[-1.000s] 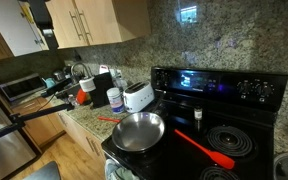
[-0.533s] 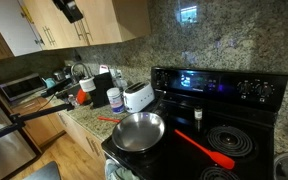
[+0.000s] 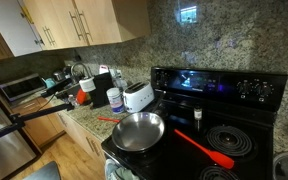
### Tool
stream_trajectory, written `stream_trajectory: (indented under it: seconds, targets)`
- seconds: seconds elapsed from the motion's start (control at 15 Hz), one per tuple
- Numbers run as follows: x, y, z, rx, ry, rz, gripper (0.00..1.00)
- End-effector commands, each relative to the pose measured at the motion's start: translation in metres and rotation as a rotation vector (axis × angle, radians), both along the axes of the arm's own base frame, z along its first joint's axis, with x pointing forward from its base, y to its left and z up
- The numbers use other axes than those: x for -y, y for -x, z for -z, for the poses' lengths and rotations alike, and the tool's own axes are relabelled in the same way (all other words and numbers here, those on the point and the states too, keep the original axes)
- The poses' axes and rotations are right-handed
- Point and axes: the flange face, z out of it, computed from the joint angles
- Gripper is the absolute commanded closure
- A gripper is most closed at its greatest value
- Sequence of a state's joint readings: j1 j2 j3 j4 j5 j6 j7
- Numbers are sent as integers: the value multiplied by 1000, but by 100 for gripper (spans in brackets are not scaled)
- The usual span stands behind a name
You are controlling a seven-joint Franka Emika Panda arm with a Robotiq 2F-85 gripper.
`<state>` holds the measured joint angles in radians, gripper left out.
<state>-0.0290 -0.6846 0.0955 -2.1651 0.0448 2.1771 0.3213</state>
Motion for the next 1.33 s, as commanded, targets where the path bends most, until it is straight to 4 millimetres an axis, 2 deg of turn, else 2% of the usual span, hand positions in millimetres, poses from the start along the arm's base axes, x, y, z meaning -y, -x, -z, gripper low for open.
stream_trajectory:
  seconds: [0.0, 0.2, 0.33, 0.53, 0.73, 0.8, 0.93, 1.27]
  targets:
    - [2, -5, -40, 145, -9, 57, 0]
    - [-10, -16, -60, 240, 16, 61, 0]
    - [-16, -26, -62, 259, 6, 57, 0]
    - [-17, -41, -49, 198, -39, 11, 0]
    - [-9, -37, -27, 129, -111, -44, 0]
    - [-14, -41, -33, 165, -70, -5, 0]
    - [-9, -43, -27, 144, -95, -25, 0]
    - [-8, -42, -27, 141, -102, -27, 0]
